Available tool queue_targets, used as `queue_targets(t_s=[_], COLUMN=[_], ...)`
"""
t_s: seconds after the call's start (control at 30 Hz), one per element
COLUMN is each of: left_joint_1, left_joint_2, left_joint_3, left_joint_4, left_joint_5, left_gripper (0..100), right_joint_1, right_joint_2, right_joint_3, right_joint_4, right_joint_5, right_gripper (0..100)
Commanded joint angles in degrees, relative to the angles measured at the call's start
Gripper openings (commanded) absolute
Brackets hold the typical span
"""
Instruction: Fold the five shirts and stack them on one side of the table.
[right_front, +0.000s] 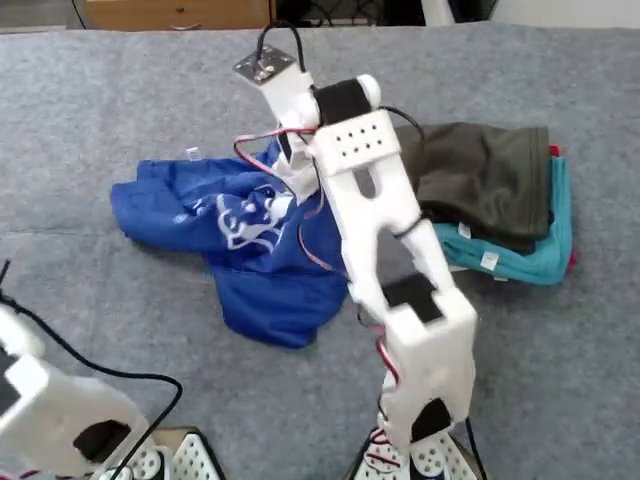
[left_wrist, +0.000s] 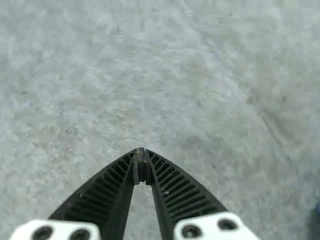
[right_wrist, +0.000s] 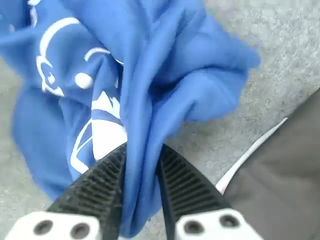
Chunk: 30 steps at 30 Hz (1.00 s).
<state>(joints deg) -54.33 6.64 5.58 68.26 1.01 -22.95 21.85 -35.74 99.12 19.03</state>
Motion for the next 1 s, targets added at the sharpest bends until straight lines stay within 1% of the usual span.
queue_targets(t_s=[0.0, 0.1, 0.2, 0.33, 0.4, 0.5, 0.53, 0.67, 0.73, 0.83, 0.97], left_joint_1=[7.78, 13.14, 16.92, 18.15, 16.66, 16.04, 17.27, 26.33, 28.18, 28.88, 33.71], left_joint_2=[3.34, 5.27, 5.27, 2.81, -1.32, -9.67, -12.48, -22.07, -24.7, -23.12, -15.56], left_joint_3=[-2.95, 0.31, 2.59, 4.35, 5.23, 10.51, 13.93, 27.3, 32.22, 33.8, 30.99], left_joint_4=[3.16, 2.9, 2.2, 1.85, 2.11, 0.18, -1.58, -8.7, -13.71, -17.67, -19.87], left_joint_5=[1.05, 3.08, 4.84, 7.56, 8.53, 8.88, 8.88, 9.76, 11.78, 12.13, 13.45], left_gripper=[3, 3, 5, 19, 25, 26, 26, 26, 27, 27, 27], right_joint_1=[-1.05, -0.97, -0.97, -0.97, -0.97, -0.97, -0.97, -0.97, -0.97, -1.05, -1.05], right_joint_2=[-6.81, -5.14, -3.38, -1.89, -1.54, -1.27, -1.01, 0.84, 1.71, 3.21, 4.88], right_joint_3=[6.81, 8.04, 7.87, 7.87, 7.78, 6.99, 6.64, 6.55, 5.85, 4.0, 3.12], right_joint_4=[-4.66, -5.89, -4.4, -4.31, -4.4, -4.4, -4.4, -4.4, -4.4, -4.04, -3.96], right_joint_5=[1.67, 3.34, 6.07, 7.38, 7.38, 7.38, 7.38, 7.38, 7.38, 7.38, 7.3], right_gripper=[1.5, 1.5, 1.5, 1.5, 1.5, 1.5, 1.5, 1.5, 1.5, 1.5, 1.5])
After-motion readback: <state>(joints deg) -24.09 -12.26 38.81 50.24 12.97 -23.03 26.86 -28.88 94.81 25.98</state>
